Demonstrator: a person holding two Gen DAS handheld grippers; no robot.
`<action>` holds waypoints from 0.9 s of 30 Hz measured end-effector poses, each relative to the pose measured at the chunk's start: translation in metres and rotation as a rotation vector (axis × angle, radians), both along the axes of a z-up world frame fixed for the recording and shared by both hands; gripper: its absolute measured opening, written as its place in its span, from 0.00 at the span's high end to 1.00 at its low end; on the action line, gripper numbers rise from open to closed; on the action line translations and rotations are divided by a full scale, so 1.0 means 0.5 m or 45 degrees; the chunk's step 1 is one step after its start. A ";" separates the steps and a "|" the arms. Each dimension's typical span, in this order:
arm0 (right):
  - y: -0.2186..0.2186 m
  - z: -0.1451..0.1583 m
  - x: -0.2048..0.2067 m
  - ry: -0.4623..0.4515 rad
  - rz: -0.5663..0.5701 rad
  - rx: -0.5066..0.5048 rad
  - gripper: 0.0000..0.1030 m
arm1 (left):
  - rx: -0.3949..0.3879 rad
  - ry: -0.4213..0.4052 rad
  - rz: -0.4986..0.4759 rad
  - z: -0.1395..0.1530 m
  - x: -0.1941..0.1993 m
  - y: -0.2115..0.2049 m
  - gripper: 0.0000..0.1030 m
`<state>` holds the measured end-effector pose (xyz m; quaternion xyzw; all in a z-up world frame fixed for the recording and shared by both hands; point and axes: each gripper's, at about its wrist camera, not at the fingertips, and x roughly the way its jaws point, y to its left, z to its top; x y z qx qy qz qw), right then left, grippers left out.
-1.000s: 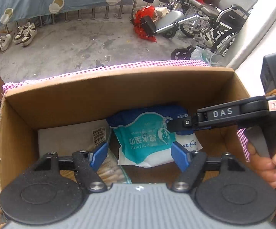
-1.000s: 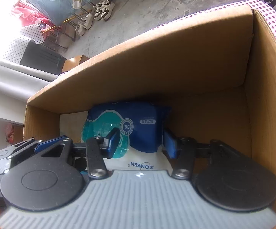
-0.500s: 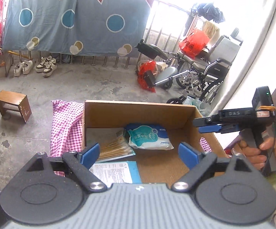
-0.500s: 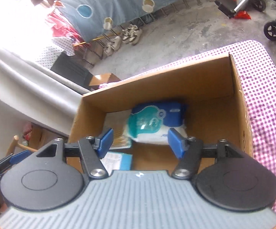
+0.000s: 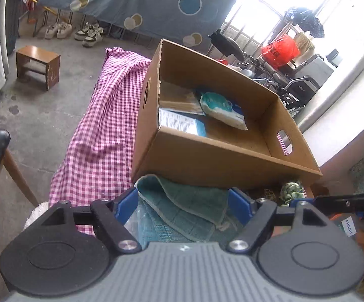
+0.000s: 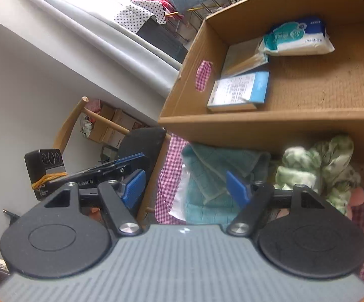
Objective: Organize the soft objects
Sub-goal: 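Grasp one edge of the teal towel with the left tool while the right tool grasps another edge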
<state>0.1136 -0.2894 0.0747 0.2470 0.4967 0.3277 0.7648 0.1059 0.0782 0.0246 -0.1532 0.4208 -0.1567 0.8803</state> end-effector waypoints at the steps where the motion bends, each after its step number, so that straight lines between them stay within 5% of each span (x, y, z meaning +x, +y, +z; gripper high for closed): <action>1: 0.018 -0.018 -0.017 -0.009 0.019 -0.029 0.33 | -0.030 0.035 0.006 -0.023 0.003 0.002 0.33; 5: 0.077 -0.052 -0.051 -0.042 0.091 -0.157 0.51 | -0.043 0.148 0.026 -0.100 0.030 -0.001 0.42; 14: 0.121 -0.050 -0.049 -0.164 0.070 -0.254 0.49 | -0.018 0.226 0.105 -0.160 0.102 -0.006 0.46; 19: 0.138 -0.038 -0.037 -0.282 0.087 -0.346 0.47 | -0.124 0.250 0.117 -0.161 0.104 0.012 0.46; 21: 0.158 -0.045 -0.031 -0.317 0.134 -0.378 0.44 | -0.123 0.270 0.130 -0.163 0.111 0.014 0.58; 23: 0.180 -0.054 -0.031 -0.340 0.182 -0.414 0.41 | -0.131 0.298 0.151 -0.171 0.120 0.016 0.80; 27: 0.219 -0.063 -0.032 -0.439 0.241 -0.518 0.31 | -0.132 0.304 0.160 -0.176 0.122 0.019 0.92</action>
